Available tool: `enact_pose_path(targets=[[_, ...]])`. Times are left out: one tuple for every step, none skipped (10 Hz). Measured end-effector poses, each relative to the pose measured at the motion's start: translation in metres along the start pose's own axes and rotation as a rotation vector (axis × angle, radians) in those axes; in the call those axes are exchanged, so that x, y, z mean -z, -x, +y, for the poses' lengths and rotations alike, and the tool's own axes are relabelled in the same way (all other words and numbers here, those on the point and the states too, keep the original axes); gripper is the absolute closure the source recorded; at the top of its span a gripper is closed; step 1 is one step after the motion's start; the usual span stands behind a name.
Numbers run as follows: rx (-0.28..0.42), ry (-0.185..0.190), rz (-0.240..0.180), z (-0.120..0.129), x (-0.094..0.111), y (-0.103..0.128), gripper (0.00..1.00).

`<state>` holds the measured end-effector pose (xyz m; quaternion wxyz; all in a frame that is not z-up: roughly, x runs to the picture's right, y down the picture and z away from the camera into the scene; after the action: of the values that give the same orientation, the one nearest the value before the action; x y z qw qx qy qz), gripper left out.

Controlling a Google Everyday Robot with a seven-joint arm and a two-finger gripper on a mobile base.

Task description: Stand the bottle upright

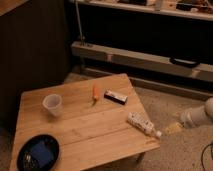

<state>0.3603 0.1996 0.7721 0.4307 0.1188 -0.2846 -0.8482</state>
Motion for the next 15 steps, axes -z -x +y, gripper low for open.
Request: enact_pose_path(targets=[[-0.029,-0.006,-0.029,-0.013,-0.002,0.023,0.20],[-0.035,-0.014,-0.033,-0.018,-0.006,0.026,0.20],[-0.039,-0.018,-0.030,-0.022,-0.008,0.028,0.20],[-0.045,-0.022,-0.026,-0.023,-0.010,0.030,0.20],[-0.039,-0.028,-0.015,-0.025,-0.016,0.024,0.20],[-0.030,-0.035,-0.008,-0.027,-0.023,0.017,0.20],[-0.023,-0.039,-0.006,-0.029,-0.027,0.014,0.20],[-0.014,-0.042,-0.006,-0.032,-0.033,0.010,0.20],[-0.010,-0.042,-0.007,-0.033,-0.037,0.008,0.20],[0.000,-0.042,-0.009,-0.035,-0.043,0.003,0.20],[0.011,-0.042,-0.014,-0.038,-0.048,-0.002,0.20],[0.016,-0.039,-0.022,-0.039,-0.050,-0.002,0.20],[0.019,-0.037,-0.030,-0.040,-0.052,-0.001,0.20],[0.021,-0.036,-0.037,-0.040,-0.054,0.000,0.20],[0.026,-0.034,-0.046,-0.041,-0.059,-0.001,0.20]])
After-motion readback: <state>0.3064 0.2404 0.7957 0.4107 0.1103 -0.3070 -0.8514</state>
